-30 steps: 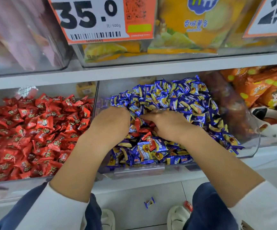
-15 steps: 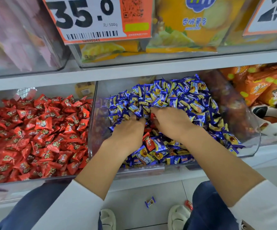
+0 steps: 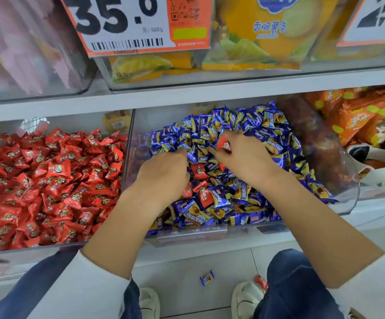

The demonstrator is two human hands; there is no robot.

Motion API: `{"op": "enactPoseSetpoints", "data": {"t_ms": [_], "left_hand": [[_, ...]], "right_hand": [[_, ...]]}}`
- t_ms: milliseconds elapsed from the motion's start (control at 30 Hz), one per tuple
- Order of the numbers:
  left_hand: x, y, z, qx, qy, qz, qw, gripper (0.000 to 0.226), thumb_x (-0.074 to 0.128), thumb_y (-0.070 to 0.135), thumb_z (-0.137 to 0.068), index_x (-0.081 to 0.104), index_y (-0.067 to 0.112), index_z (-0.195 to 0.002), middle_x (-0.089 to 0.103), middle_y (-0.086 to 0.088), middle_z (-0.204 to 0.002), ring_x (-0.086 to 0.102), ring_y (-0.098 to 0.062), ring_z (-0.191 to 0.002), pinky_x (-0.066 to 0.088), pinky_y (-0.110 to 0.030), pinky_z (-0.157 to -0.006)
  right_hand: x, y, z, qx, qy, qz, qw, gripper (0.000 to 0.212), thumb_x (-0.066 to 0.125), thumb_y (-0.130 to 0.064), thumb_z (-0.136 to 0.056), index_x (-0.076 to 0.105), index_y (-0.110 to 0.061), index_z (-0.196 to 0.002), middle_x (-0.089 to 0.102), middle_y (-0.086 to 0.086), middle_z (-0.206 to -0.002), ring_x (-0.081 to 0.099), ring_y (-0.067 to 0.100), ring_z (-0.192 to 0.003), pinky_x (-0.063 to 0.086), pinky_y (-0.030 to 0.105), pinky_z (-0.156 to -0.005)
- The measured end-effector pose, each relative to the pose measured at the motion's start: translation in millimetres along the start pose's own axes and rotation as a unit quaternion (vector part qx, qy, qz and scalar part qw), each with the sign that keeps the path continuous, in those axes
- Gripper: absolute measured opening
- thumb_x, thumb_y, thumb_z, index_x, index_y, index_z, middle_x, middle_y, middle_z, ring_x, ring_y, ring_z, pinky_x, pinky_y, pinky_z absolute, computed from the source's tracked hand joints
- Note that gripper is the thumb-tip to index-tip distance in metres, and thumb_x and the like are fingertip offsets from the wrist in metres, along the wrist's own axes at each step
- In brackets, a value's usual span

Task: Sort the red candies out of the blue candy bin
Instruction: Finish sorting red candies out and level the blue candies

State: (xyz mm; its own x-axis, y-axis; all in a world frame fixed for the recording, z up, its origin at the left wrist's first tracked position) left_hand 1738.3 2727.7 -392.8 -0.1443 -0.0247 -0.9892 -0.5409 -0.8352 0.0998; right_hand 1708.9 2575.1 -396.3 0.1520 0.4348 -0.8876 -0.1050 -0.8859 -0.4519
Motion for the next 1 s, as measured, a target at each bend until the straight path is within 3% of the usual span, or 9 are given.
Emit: {"op": "enactPoseSetpoints", "data": {"t_ms": [100,233,333,433,567,700,833,933,1000], "left_hand": [[1,1,-2,-0.004,-0.017,0.029,0.999,0.030,0.047,0.015,-0.093,0.047,0.008,-0.122,0.061,-0.008,-0.093,0.054,-0.025,-0.080,0.047,-0.037,-0.071],[16,4,-1,0.012,-0.090,0.019,0.996,0.025,0.047,0.008,-0.091,0.053,0.011,-0.116,0.058,-0.010,-0.108,0.056,-0.026,-0.094,0.048,-0.037,-0.079],[24,4,-2,0.005,-0.085,-0.002,0.996,0.033,0.050,0.014,-0.093,0.047,0.012,-0.126,0.052,-0.011,-0.114,0.055,-0.029,-0.103,0.048,-0.039,-0.081],[29,9,-1,-0.014,-0.089,-0.040,0.995,0.042,0.053,0.015,-0.093,0.043,0.011,-0.133,0.044,-0.012,-0.120,0.056,-0.031,-0.105,0.045,-0.038,-0.075],[31,16,-1,-0.028,-0.083,-0.064,0.994,0.054,0.053,0.004,-0.089,0.036,0.008,-0.139,0.038,-0.013,-0.128,0.056,-0.031,-0.106,0.044,-0.036,-0.075],[28,16,-3,-0.022,-0.046,-0.039,0.998,0.055,0.047,0.002,-0.090,0.034,0.017,-0.141,0.042,-0.011,-0.125,0.058,-0.032,-0.103,0.041,-0.037,-0.068],[29,18,-4,-0.001,-0.050,-0.025,0.998,0.065,0.043,-0.003,-0.087,0.033,0.029,-0.143,0.042,-0.012,-0.126,0.056,-0.034,-0.105,0.041,-0.037,-0.068],[28,18,-3,0.001,-0.050,-0.030,0.998,0.059,0.045,-0.006,-0.086,0.041,0.023,-0.137,0.046,-0.012,-0.121,0.056,-0.034,-0.104,0.042,-0.038,-0.070],[28,17,-3,0.004,-0.051,-0.025,0.998,0.054,0.044,-0.006,-0.087,0.043,0.019,-0.135,0.050,-0.013,-0.116,0.055,-0.034,-0.105,0.041,-0.038,-0.071]], "right_hand": [[11,-4,3,-0.035,-0.043,0.034,0.998,0.021,0.047,-0.016,-0.094,0.054,-0.012,-0.113,0.058,0.009,-0.087,0.054,0.022,-0.064,0.041,0.030,-0.057],[34,-12,8,-0.081,-0.116,0.113,0.983,0.030,0.044,-0.023,-0.095,0.048,-0.015,-0.123,0.051,0.014,-0.117,0.058,0.034,-0.097,0.046,0.035,-0.068],[43,-13,6,-0.085,-0.151,0.164,0.971,0.044,0.046,-0.043,-0.095,0.044,-0.021,-0.133,0.054,0.011,-0.120,0.057,0.031,-0.104,0.043,0.034,-0.071],[44,-12,2,-0.095,-0.174,0.165,0.966,0.053,0.050,-0.044,-0.093,0.034,-0.032,-0.142,0.055,0.009,-0.121,0.055,0.030,-0.110,0.039,0.032,-0.073],[48,-14,-1,-0.111,-0.196,0.179,0.958,0.061,0.051,-0.037,-0.094,0.021,-0.039,-0.147,0.055,0.010,-0.117,0.054,0.030,-0.110,0.036,0.031,-0.072],[47,-12,-4,-0.098,-0.162,0.142,0.972,0.049,0.053,-0.024,-0.093,0.038,-0.030,-0.140,0.059,0.010,-0.114,0.056,0.031,-0.107,0.044,0.035,-0.074],[30,-2,-2,-0.062,-0.143,0.146,0.977,0.043,0.046,-0.016,-0.095,0.048,-0.035,-0.133,0.060,0.006,-0.120,0.056,0.029,-0.110,0.047,0.037,-0.079],[17,7,2,-0.032,-0.114,0.187,0.975,0.044,0.043,-0.010,-0.094,0.049,-0.033,-0.131,0.062,0.006,-0.112,0.058,0.029,-0.101,0.045,0.035,-0.069],[9,13,3,-0.008,-0.087,0.213,0.973,0.034,0.044,-0.009,-0.093,0.052,-0.023,-0.123,0.061,0.008,-0.102,0.057,0.029,-0.089,0.040,0.032,-0.062]]}}
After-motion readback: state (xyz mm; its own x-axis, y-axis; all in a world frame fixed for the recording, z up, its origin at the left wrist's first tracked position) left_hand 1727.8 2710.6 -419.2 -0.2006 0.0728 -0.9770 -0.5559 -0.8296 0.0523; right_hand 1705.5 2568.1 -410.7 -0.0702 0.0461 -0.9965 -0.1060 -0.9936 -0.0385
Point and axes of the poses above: each hand's wrist, its own z-axis away from the middle knuckle, its own x-axis out of the palm, y = z × x, the point moved 4 cm from there along -z, towards the middle knuckle
